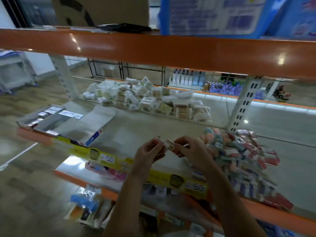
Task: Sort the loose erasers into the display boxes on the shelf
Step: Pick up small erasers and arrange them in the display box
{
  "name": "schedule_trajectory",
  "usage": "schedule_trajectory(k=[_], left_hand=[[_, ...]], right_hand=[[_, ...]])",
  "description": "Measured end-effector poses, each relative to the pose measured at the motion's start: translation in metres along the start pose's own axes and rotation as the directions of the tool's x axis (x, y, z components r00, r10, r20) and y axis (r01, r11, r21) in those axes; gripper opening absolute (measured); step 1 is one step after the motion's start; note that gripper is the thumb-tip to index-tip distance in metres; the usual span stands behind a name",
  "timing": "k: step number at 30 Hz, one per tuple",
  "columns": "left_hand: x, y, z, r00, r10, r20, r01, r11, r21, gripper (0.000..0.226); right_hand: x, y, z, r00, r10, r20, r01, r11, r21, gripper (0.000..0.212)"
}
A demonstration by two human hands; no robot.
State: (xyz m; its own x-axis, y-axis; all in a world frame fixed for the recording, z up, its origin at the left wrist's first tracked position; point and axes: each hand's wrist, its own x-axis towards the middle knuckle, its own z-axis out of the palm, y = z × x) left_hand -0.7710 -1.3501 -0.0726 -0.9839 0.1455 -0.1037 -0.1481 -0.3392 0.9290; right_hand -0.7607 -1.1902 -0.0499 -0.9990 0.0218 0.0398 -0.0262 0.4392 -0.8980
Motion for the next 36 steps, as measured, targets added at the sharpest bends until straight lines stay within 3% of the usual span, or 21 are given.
schedule_trajectory(k=[5,8,12,20,30,36], left_hand=[[-0.004,0.020,-0.063,0.998,-0.006,-0.063,-0.001,0.994,-0.106,0.040],[-0.015,0.035,-0.100,0.997,0.056,-0.052,-0.063,0.985,-0.159,0.046],[-0.021,0.050,-0.145,0.984,0.100,-0.151,-0.127,0.974,-0.187,0.038],[-0.001,0.076,-0.232,0.924,0.203,-0.324,-0.208,0.978,0.019,0.036],[0.067,0.151,-0.346,0.916,0.281,-0.288,-0.251,0.958,0.136,0.034],[0.101,0.176,-0.403,0.904,0.246,-0.349,-0.302,0.946,-0.117,0.032]], right_hand=[[0.017,-0.022,0.054,0.999,-0.023,0.046,0.022,1.000,0.014,0.008],[0.028,-0.034,0.082,0.994,0.015,0.106,-0.033,0.985,0.169,0.007],[0.047,-0.053,0.119,0.978,-0.006,0.209,-0.059,0.951,0.303,0.012],[0.105,-0.099,0.200,0.909,-0.134,0.396,-0.028,0.926,0.377,0.017],[0.207,-0.165,0.297,0.869,-0.214,0.447,0.017,0.914,0.405,0.017],[0.248,-0.185,0.352,0.840,-0.163,0.517,-0.055,0.923,0.380,0.016]])
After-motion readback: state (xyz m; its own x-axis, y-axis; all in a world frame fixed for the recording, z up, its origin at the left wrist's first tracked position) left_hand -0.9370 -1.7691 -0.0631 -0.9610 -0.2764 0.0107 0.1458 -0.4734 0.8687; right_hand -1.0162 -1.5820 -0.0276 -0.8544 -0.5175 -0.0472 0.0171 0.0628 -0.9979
